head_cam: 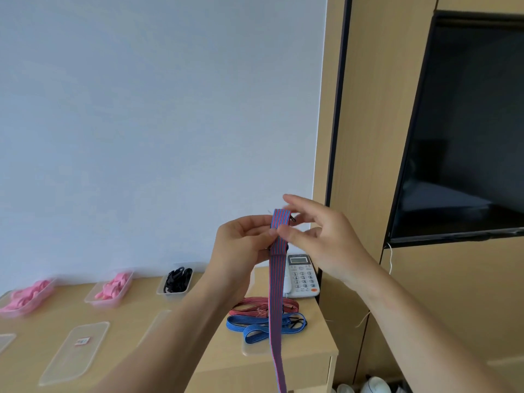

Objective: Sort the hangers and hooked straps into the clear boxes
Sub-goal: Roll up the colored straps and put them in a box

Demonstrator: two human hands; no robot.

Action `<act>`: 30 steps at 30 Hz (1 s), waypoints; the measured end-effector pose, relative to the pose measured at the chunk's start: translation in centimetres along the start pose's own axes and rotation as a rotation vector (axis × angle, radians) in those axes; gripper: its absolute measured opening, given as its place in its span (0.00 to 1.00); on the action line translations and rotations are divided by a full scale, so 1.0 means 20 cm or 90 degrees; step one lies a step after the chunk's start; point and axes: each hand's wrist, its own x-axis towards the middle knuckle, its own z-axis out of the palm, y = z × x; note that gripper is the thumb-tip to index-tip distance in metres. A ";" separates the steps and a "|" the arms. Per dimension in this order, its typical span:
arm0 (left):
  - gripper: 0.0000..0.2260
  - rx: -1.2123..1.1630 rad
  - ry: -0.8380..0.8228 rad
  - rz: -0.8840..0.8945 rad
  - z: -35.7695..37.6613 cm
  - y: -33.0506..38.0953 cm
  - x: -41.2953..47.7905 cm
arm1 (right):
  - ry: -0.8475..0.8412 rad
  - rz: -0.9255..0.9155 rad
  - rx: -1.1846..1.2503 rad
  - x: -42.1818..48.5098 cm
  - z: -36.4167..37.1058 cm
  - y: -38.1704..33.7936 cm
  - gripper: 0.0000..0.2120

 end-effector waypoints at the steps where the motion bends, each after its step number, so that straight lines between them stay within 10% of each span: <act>1: 0.08 0.006 0.001 0.001 0.00 0.00 0.00 | 0.008 0.020 -0.018 0.02 0.00 0.00 0.14; 17: 0.07 0.101 0.055 0.012 0.00 -0.04 -0.01 | 0.037 0.030 0.204 0.04 0.01 -0.07 0.04; 23: 0.11 0.111 0.090 0.007 -0.02 -0.03 -0.01 | -0.131 0.099 0.324 0.00 -0.04 -0.05 0.14; 30: 0.10 0.071 0.045 -0.105 -0.01 -0.03 -0.01 | -0.068 0.035 0.317 -0.02 -0.01 -0.03 0.21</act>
